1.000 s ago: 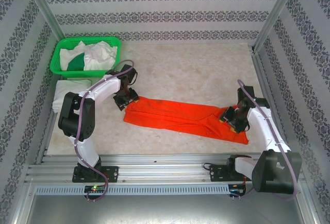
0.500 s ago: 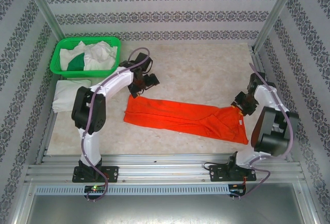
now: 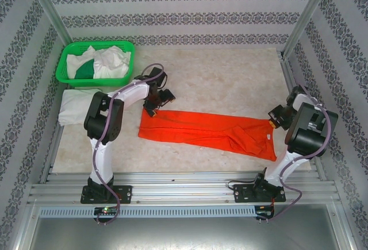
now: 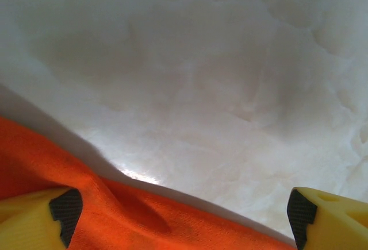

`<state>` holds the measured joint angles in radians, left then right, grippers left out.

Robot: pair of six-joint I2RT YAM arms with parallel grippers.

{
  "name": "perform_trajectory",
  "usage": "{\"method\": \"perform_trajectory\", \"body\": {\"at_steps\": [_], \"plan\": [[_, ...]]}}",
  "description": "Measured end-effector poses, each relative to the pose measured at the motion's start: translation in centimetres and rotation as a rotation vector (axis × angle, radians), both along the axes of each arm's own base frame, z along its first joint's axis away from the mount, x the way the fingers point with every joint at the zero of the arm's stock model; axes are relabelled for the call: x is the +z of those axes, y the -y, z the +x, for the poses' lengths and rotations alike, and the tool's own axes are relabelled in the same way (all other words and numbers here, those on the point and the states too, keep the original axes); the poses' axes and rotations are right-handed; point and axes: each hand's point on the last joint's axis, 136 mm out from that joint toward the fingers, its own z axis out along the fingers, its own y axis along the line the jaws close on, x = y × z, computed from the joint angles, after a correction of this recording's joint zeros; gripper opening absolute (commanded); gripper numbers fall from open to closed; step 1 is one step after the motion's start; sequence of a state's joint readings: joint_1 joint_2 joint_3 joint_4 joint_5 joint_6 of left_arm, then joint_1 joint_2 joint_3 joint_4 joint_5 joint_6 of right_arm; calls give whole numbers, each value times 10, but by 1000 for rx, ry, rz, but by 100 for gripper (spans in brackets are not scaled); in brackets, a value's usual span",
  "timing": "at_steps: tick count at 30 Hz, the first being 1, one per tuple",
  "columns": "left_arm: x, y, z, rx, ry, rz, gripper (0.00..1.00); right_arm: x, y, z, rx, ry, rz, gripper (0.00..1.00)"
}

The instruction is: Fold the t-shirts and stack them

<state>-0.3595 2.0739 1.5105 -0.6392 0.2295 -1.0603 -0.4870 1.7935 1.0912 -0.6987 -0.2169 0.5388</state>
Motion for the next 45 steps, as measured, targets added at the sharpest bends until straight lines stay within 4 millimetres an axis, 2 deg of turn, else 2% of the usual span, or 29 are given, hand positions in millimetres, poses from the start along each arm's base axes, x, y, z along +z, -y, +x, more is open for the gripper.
{"method": "perform_trajectory", "body": {"at_steps": [2, 3, 5, 7, 11, 14, 17, 28, 32, 35, 36, 41, 45], "plan": [[0, -2, -1, 10, -1, -7, 94, 1, 1, -1, -13, 15, 15, 0], [0, -3, -1, 14, -1, -9, 94, 1, 1, -2, -15, 21, 16, 6], [0, -3, -1, 17, -2, -10, 95, 4, 0, -5, -14, 33, 13, 25], [1, -3, -1, 20, -2, -10, 95, 11, 0, -7, -8, 53, 1, 37], [2, -3, 1, 20, -2, -8, 95, 35, 5, -2, -5, 123, -43, 48], [3, -4, 2, 22, -3, 2, 95, 52, 4, 0, -6, 175, -70, 49], [4, -6, 4, 15, -4, 19, 95, 55, -7, -2, 11, 185, -72, 49], [5, -15, 8, 14, 6, 48, 95, 19, -78, -24, 46, 68, 44, 44], [0, -19, 3, 17, -10, 54, 95, 10, -85, -19, 35, 49, 65, 42], [0, -22, 1, 9, -9, 61, 96, -2, -81, 0, 10, 6, 94, 42], [0, -22, -1, 4, -10, 63, 96, 0, -79, 15, 5, 17, 98, 42], [0, -27, -14, -20, -21, 72, 96, 4, -75, 106, 54, 111, 74, 42], [-1, -32, -33, -37, -42, 88, 97, 7, -94, 174, 119, 190, 62, 44]]}}
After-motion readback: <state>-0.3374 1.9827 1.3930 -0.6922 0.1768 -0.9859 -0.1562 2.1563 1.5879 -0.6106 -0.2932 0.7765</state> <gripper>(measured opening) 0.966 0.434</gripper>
